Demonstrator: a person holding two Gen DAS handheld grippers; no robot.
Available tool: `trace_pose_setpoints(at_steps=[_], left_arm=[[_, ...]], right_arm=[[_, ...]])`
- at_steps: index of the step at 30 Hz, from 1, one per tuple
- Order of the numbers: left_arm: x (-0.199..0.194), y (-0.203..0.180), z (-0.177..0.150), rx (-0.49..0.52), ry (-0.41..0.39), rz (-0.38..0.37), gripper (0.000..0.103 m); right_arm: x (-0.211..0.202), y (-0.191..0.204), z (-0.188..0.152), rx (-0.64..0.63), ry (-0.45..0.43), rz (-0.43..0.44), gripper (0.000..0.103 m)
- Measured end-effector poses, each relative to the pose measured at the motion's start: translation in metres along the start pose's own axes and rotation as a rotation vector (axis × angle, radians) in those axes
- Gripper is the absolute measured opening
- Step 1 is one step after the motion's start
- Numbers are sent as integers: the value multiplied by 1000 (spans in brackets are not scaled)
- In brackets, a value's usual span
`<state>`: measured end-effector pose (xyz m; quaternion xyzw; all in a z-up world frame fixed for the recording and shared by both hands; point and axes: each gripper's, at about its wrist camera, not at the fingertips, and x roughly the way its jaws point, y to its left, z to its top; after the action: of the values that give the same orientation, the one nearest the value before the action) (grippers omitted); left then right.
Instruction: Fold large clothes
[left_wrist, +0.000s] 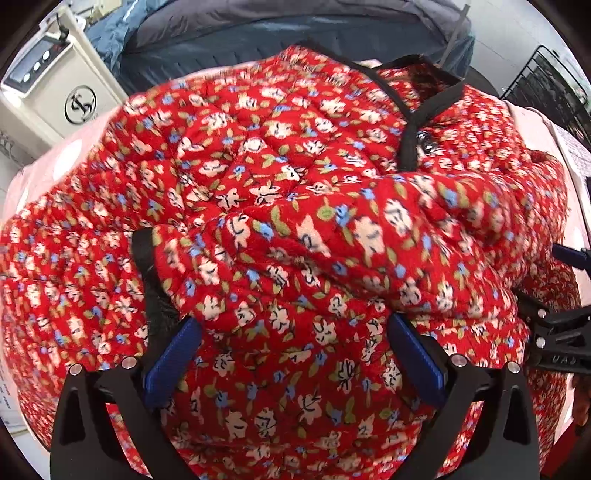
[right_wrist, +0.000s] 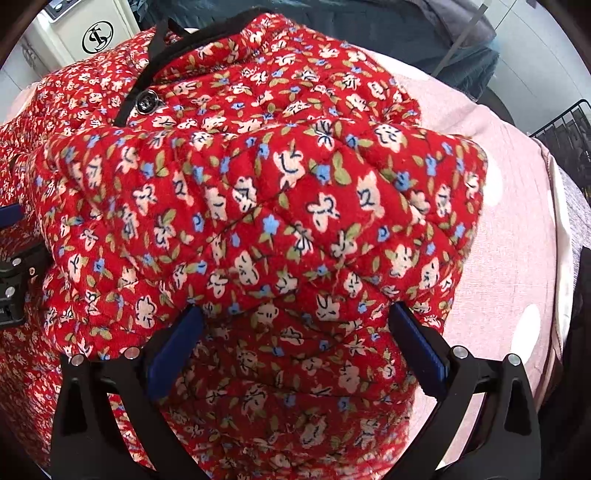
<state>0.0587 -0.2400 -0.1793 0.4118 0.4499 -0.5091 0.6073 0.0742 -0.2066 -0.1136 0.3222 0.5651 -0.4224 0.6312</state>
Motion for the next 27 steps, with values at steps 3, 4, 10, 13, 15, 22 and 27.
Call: trace_pose_setpoints(at_steps=[3,4,10,13,15,22,27], left_arm=[[-23,-3,-11,2,-30,34,97],[-33,-5,-18,-6,-40,37,97],[-91,25,-66,-146,-130,-68,97],[-105,56,-101,-273,-128,-100,97],[-108,83,-131,-380,-112,-88,97],[-102,179,-233,-763,-56,-71,97],[-103,240,-273,-966,-95,-61,97]], right_arm=[[-19,1,0,22,-4,-37,98],[-26,0,0,30,-13,-46,98],[-83,14,-23,30,-112,15,98],[-88,28,-43,14,-76,61,98],[-90,38,-63,8,-57,101,98],[-79,73,-121,-56,62,130,98],[-89,90,-131,-116,49,108,98]])
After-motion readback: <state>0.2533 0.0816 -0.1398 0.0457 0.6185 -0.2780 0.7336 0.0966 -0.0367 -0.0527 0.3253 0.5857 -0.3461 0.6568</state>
